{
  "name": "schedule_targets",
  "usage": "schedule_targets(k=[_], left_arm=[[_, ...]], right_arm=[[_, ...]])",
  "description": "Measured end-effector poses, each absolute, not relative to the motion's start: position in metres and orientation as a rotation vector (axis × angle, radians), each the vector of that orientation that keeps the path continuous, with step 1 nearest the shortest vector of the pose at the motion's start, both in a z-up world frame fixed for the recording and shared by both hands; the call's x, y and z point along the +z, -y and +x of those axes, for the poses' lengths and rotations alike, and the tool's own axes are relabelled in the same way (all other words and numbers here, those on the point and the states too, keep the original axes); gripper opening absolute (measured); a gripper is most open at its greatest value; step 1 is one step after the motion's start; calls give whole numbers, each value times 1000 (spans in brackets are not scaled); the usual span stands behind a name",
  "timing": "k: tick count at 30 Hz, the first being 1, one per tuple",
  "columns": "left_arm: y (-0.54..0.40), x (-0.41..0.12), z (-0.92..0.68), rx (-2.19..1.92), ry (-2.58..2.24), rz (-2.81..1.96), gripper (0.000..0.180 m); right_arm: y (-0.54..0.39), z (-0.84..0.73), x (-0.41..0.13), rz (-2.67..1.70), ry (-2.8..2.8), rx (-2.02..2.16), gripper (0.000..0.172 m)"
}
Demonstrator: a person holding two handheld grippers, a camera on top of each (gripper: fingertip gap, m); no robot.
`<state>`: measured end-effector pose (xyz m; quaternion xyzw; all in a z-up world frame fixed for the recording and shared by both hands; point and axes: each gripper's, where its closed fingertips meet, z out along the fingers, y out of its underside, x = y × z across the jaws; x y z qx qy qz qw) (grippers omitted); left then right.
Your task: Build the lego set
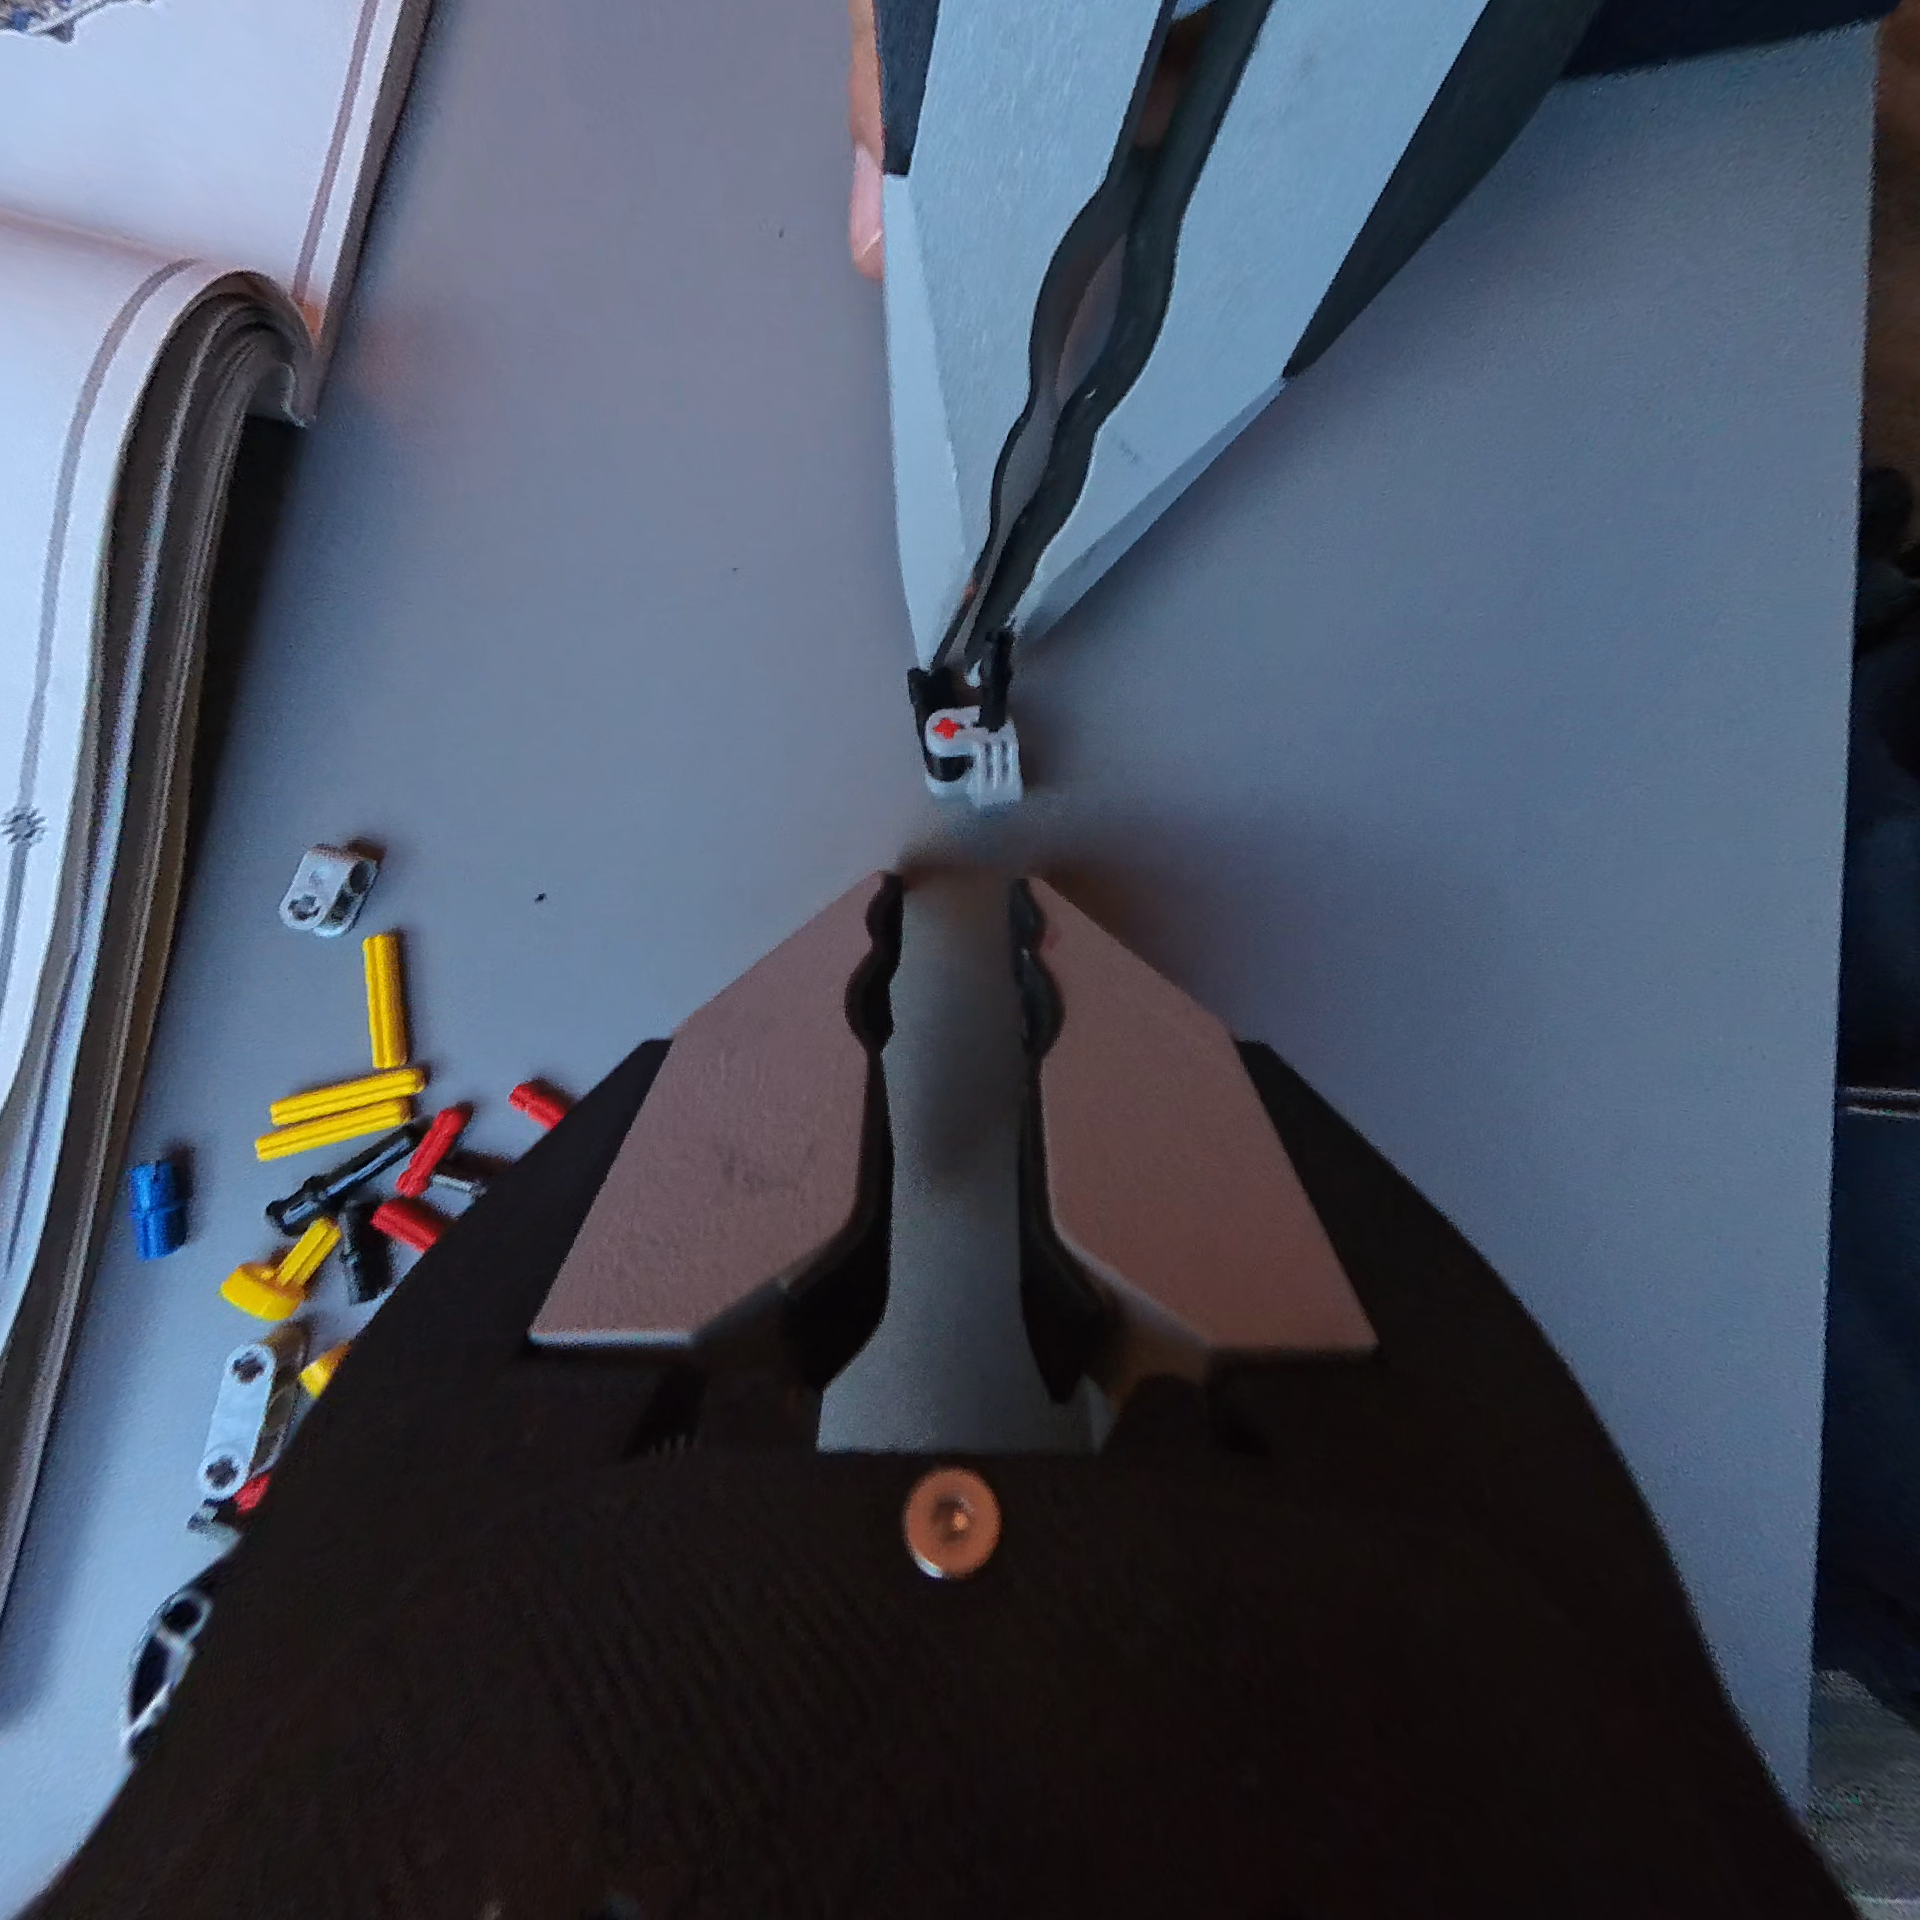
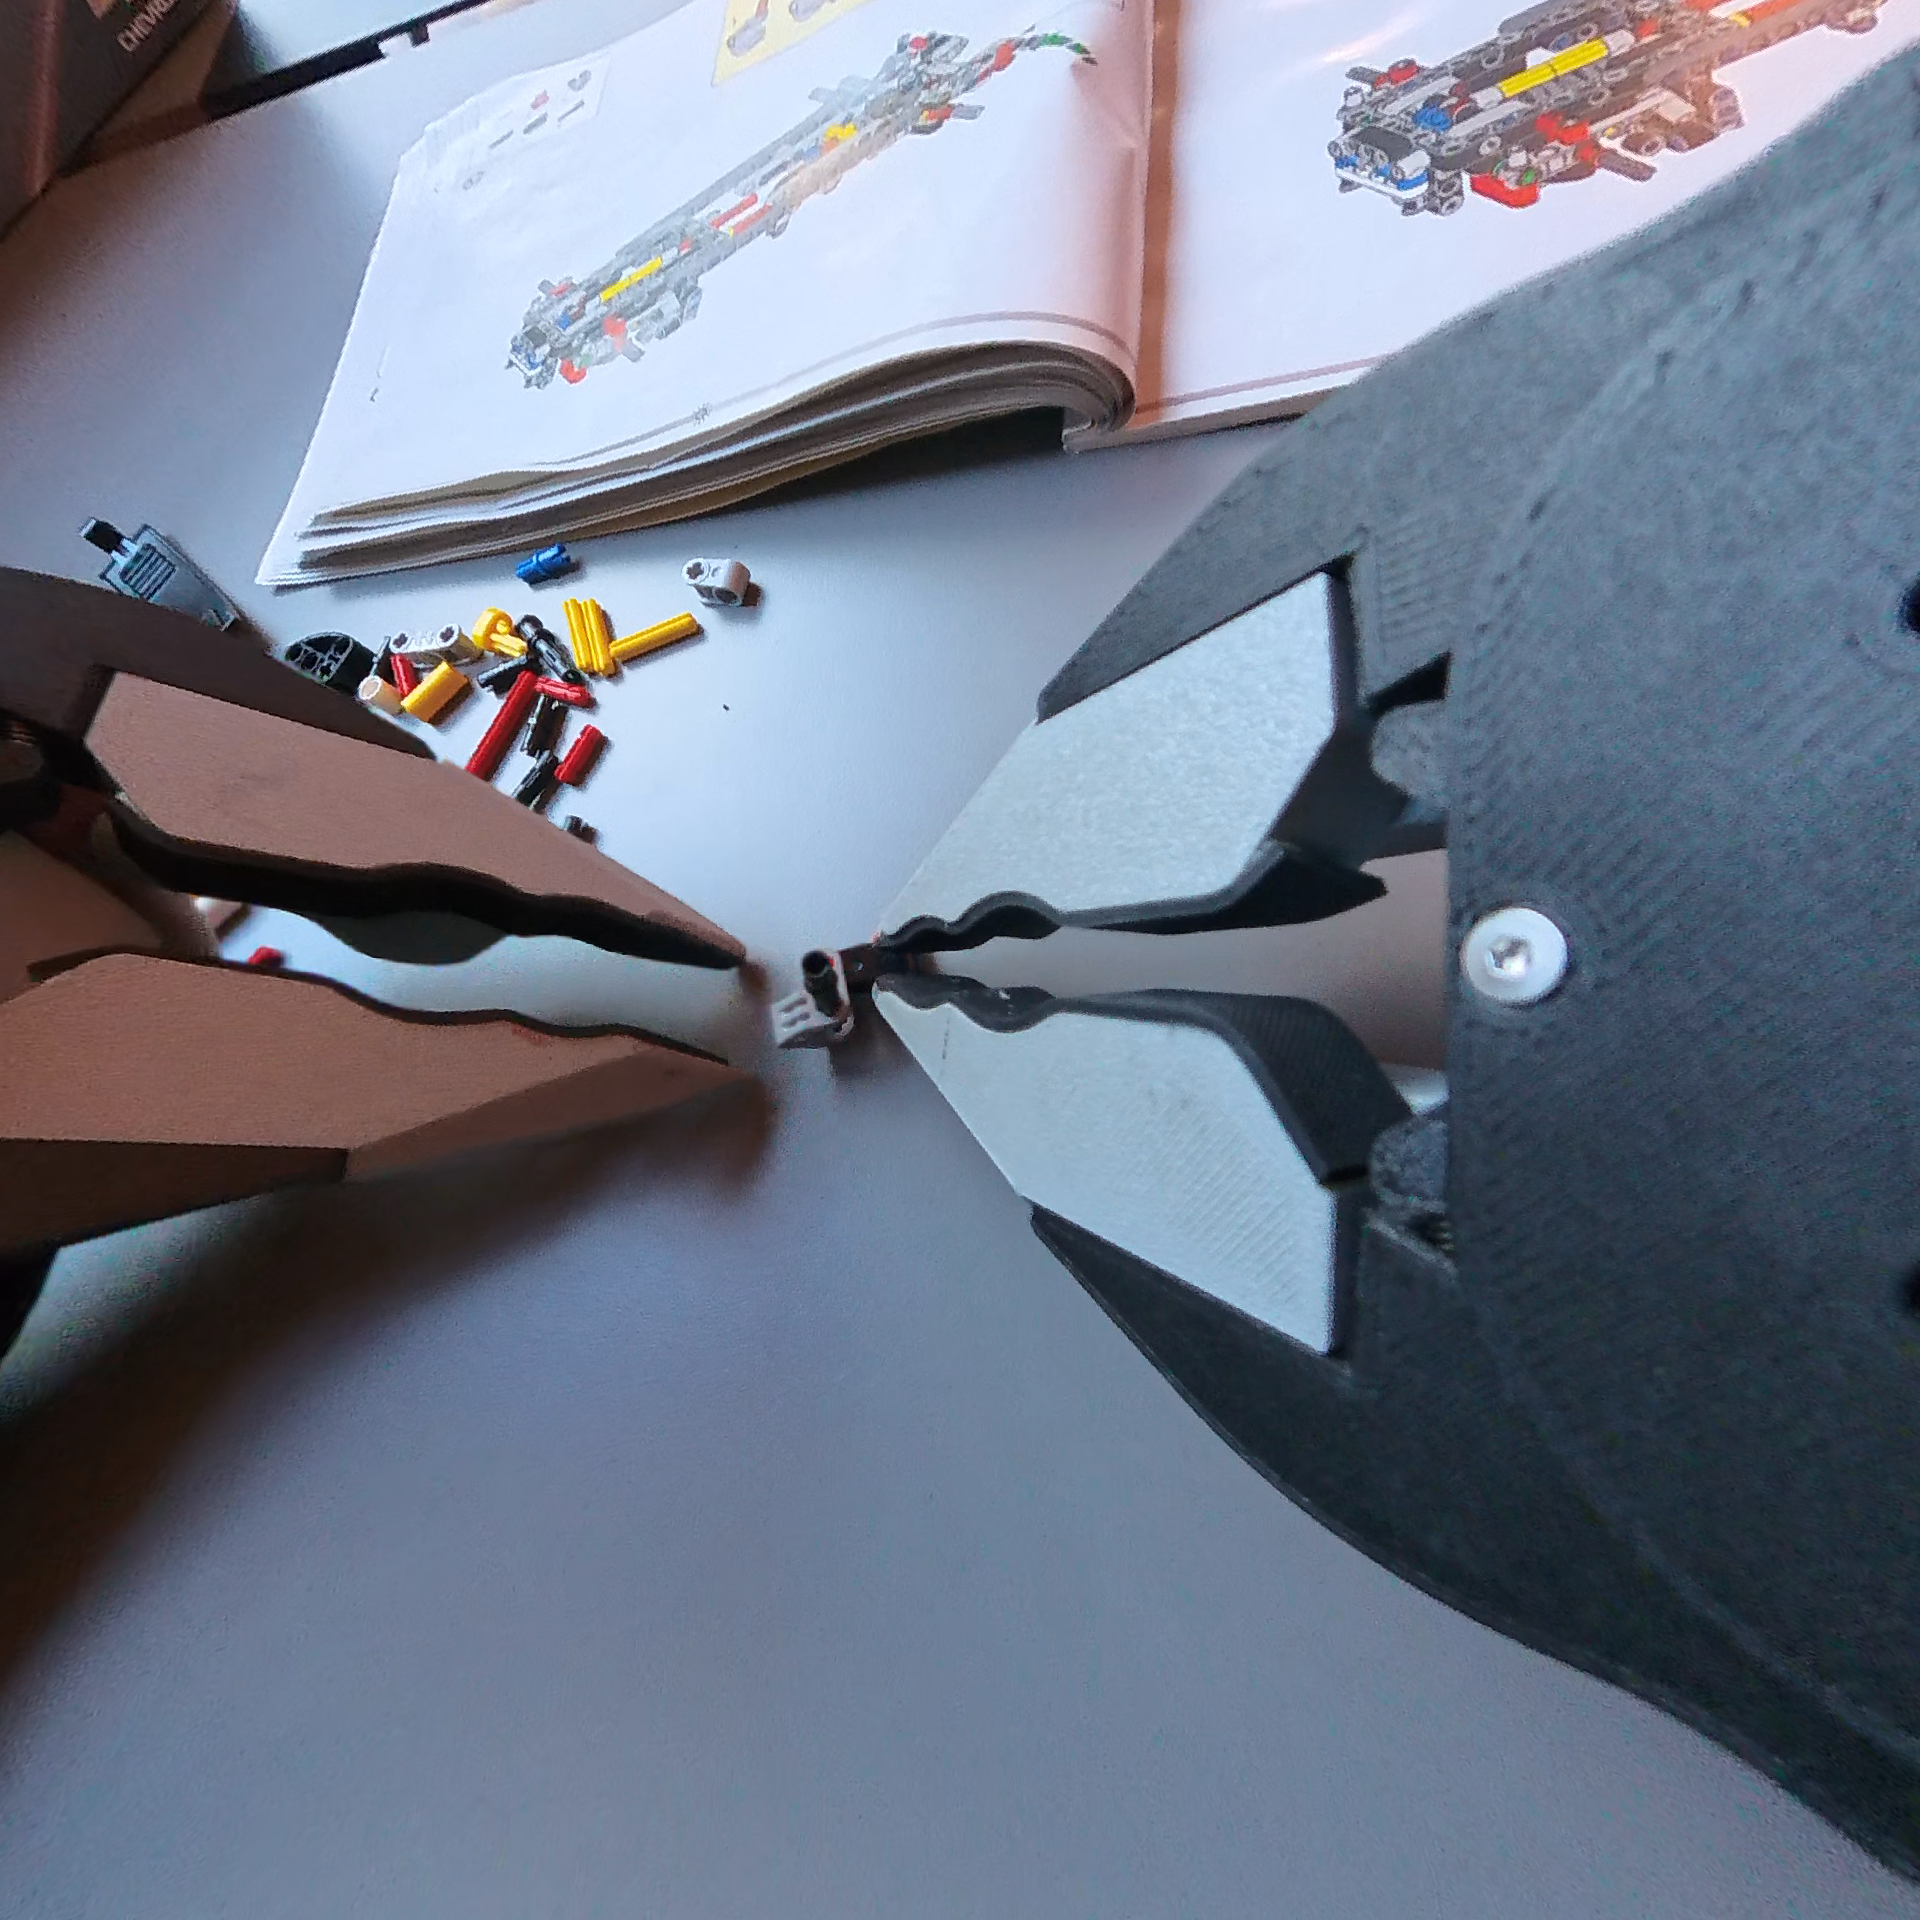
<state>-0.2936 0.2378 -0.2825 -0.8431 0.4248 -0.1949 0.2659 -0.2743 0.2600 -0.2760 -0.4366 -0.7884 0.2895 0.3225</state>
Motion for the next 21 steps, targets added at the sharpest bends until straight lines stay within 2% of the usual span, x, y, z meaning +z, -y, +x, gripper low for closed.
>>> schedule_targets(k=[10, 18, 21], left_arm=[[-241, -269, -302, -489, -1140, -2235, 16], [-258, -198, -337, -241, -1016, -1962, 11], [-263, -169, -361, -312, -860, -1893, 8]], right_arm=[[-260, -270, -274, -1141, 2075, 737, 2], [-257, -269, -257, -1091, 2043, 776, 5], [-259, -269, -243, -1081, 1987, 805, 5]])
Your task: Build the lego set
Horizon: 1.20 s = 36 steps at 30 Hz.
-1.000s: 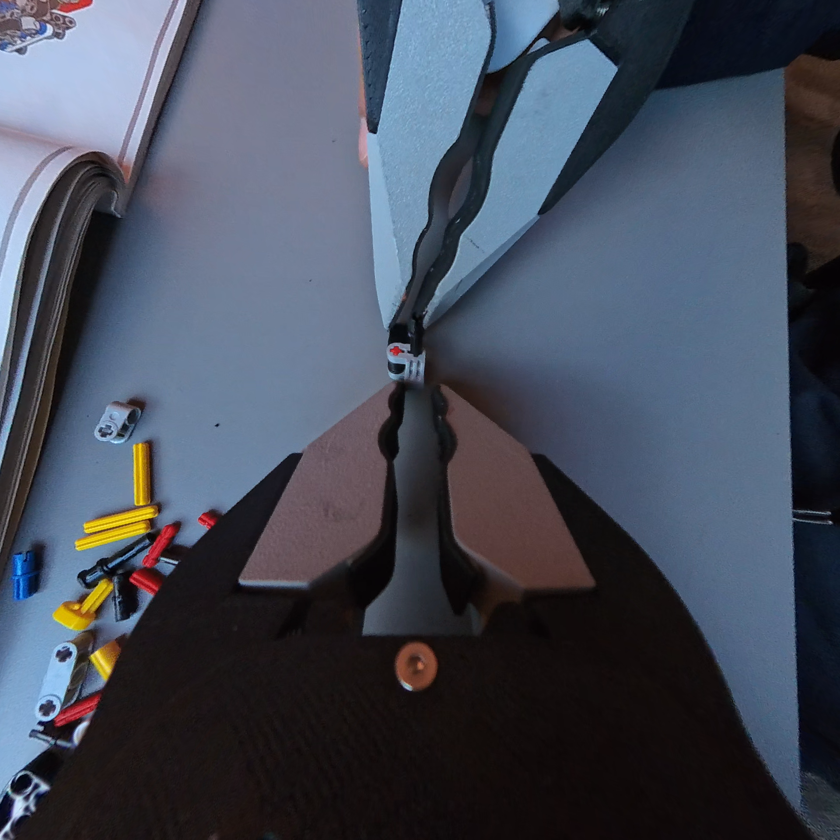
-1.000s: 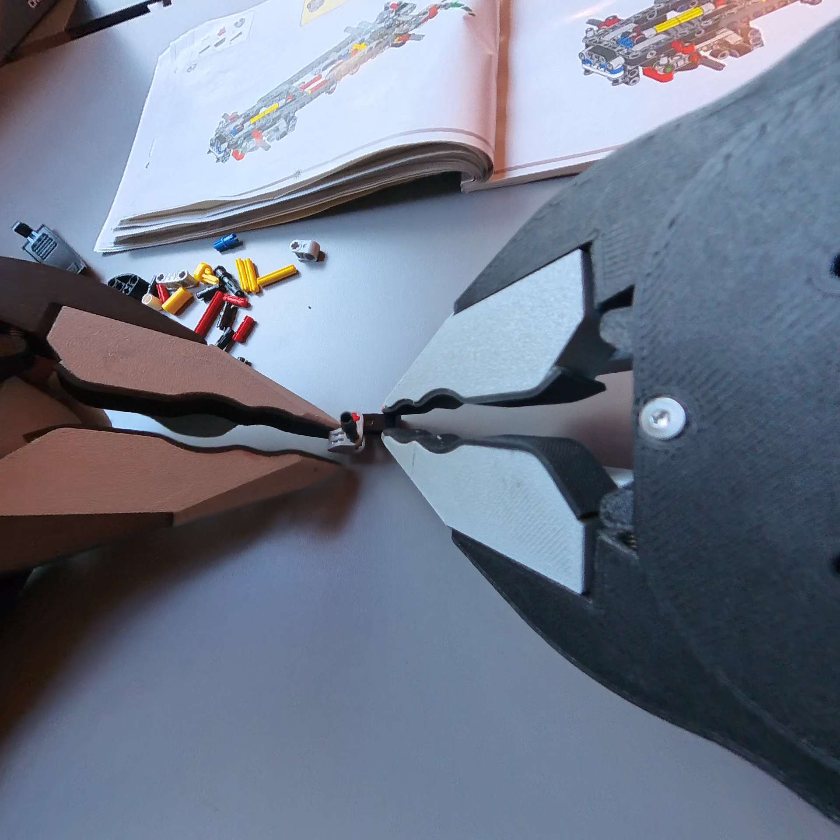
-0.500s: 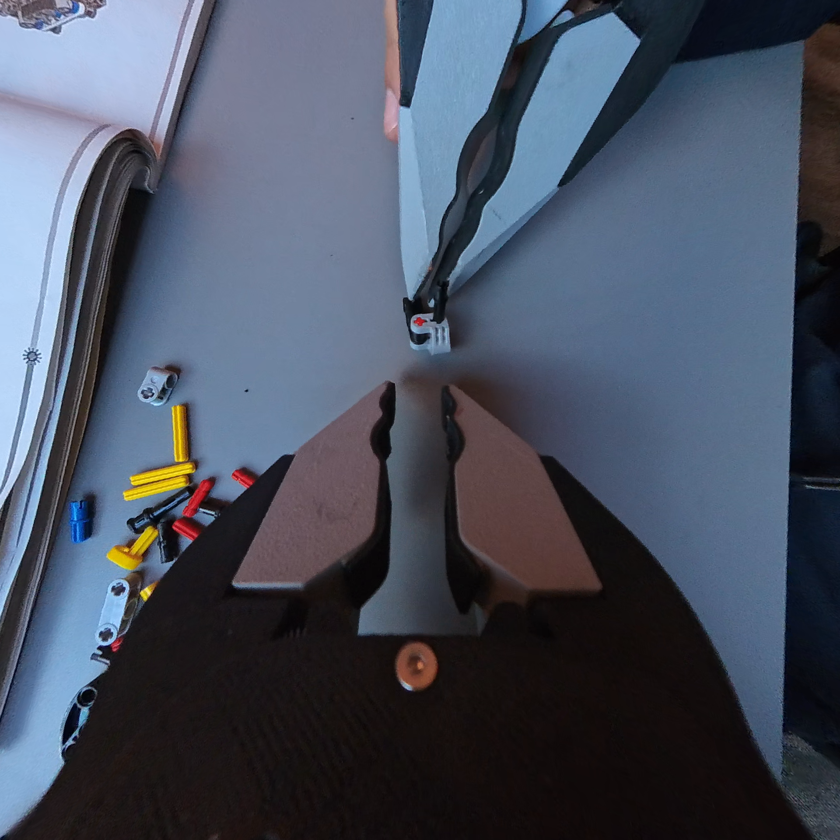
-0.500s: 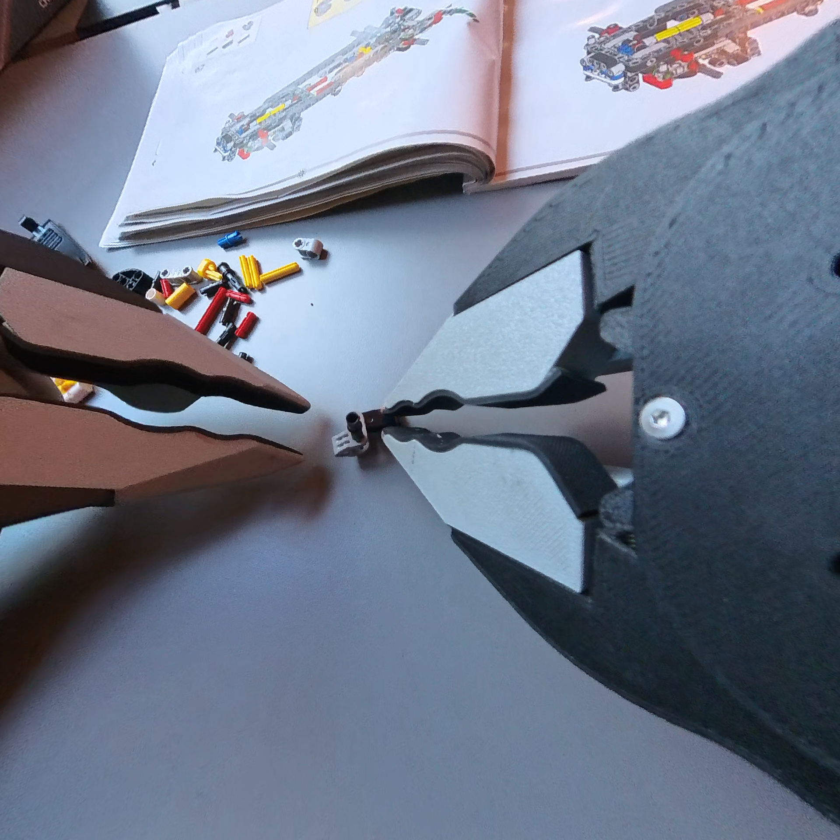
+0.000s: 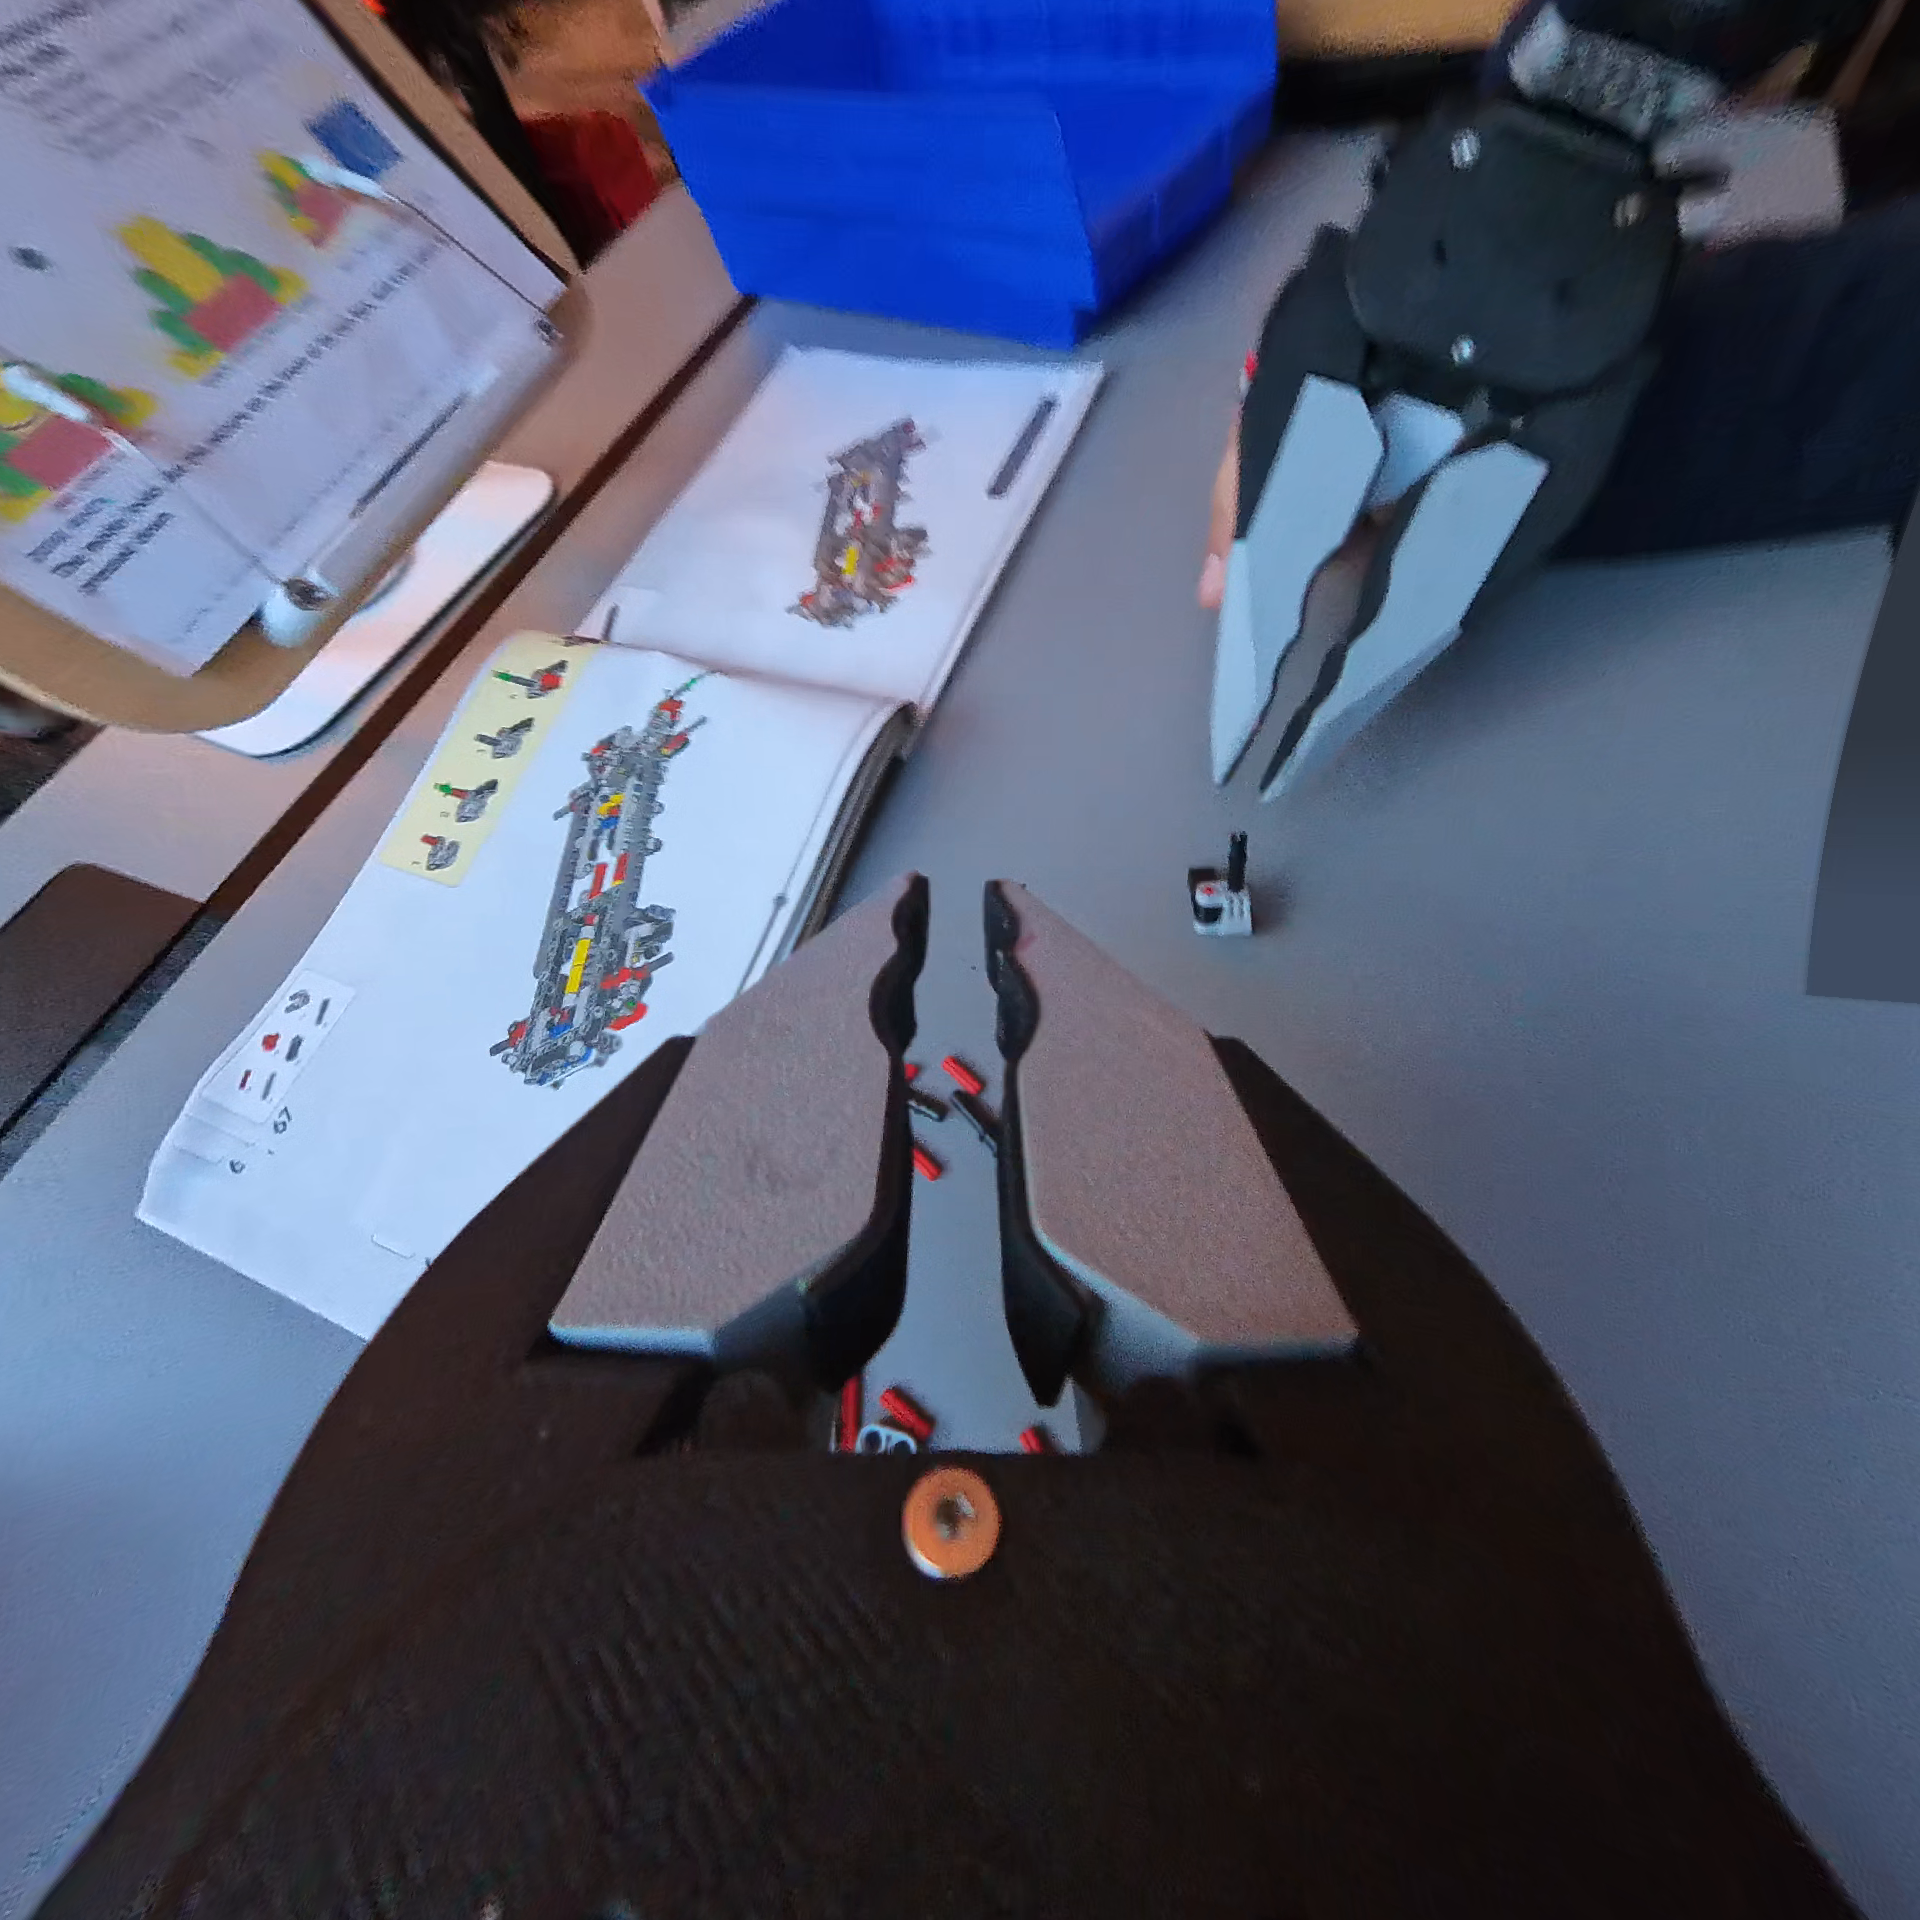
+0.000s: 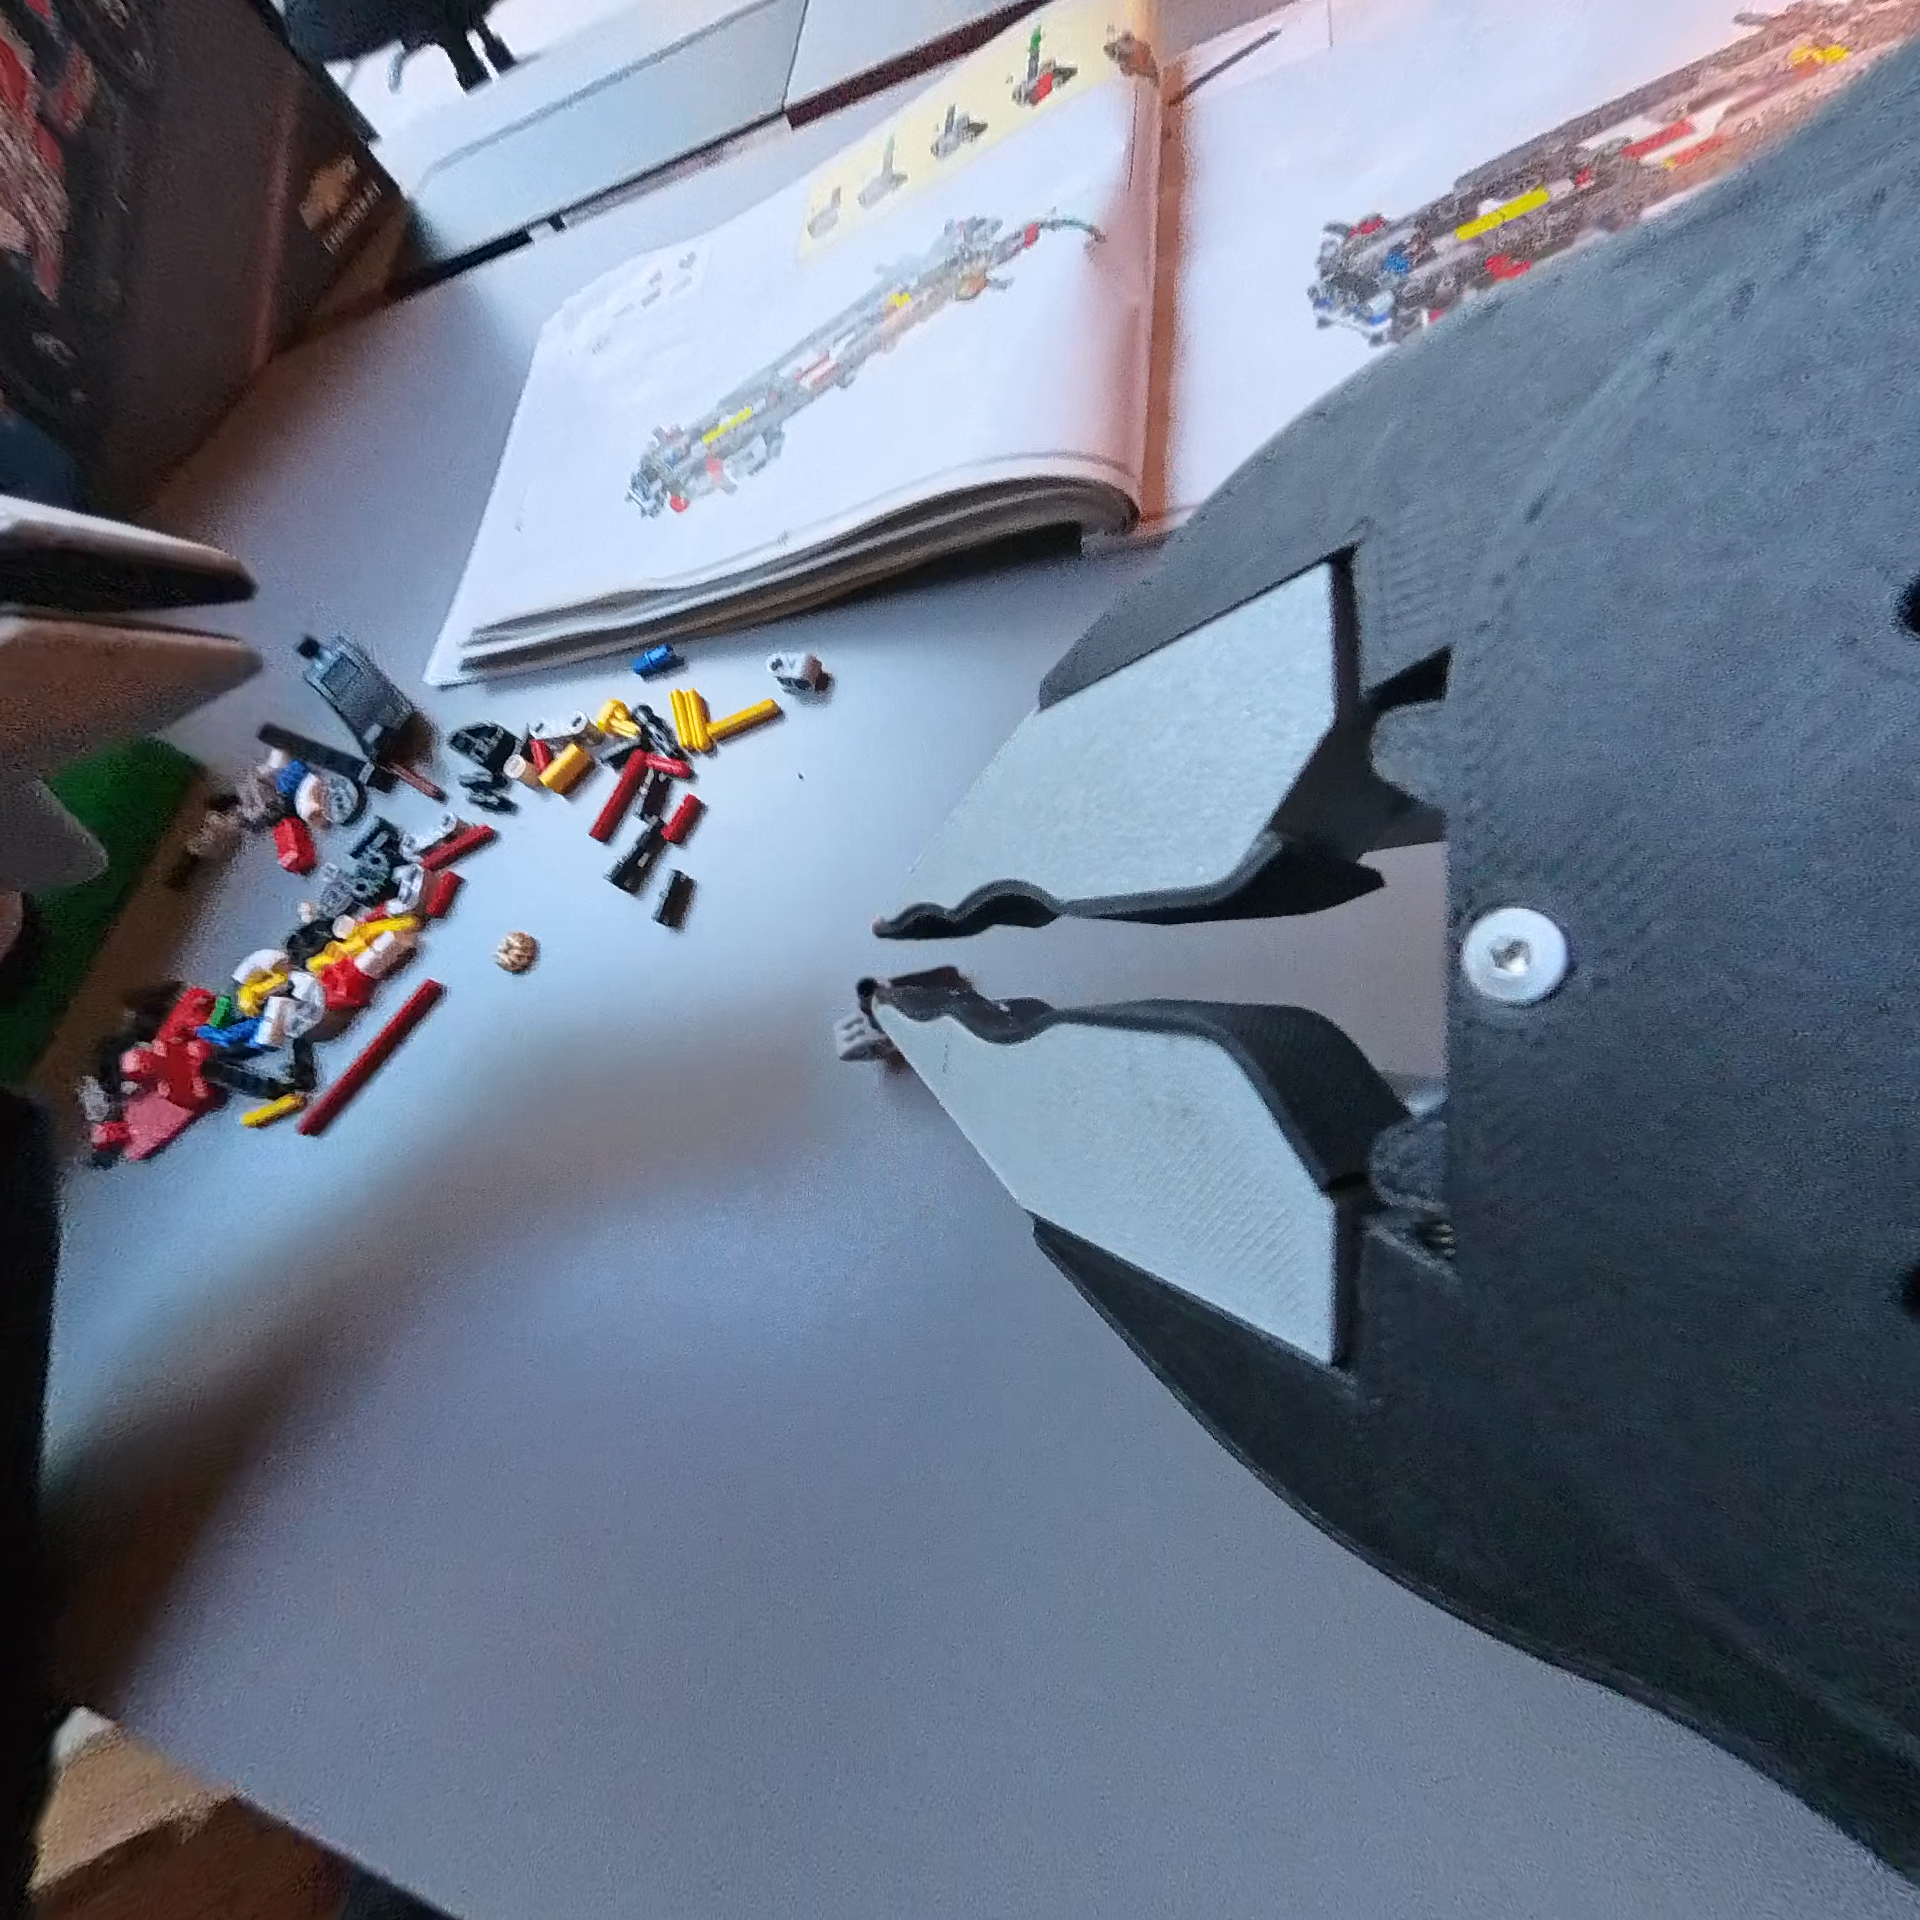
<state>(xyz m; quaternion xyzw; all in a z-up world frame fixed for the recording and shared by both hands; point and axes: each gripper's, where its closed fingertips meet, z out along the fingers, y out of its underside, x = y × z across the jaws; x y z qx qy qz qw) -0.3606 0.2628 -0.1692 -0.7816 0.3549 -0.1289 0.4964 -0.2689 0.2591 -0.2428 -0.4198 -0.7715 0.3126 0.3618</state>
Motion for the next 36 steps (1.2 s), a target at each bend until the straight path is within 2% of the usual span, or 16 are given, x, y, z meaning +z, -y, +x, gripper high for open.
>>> schedule_targets(k=[3, 7, 17, 21, 29, 36], left_arm=[[-266, -161, -383, -395, -732, -1906, 11], [-259, -149, -398, -384, -681, -1894, 0], [-209, -128, -438, -227, -584, -1981, 5], [-189, -112, -446, -304, -504, -1899, 3], [-195, -134, -464, -153, -492, -1996, 0], [-194, -185, -501, -36, -335, -2299, 2]], right_arm=[[-263, -269, -229, -1080, 1923, 831, 5], [-270, -268, -217, -1090, 1852, 841, 5], [-276, -267, -187, -1091, 1689, 958, 8], [-272, -268, -179, -1072, 1649, 1027, 13], [-272, -269, -176, -1090, 1605, 1108, 13], [-275, -270, -181, -1109, 1609, 1114, 13]])
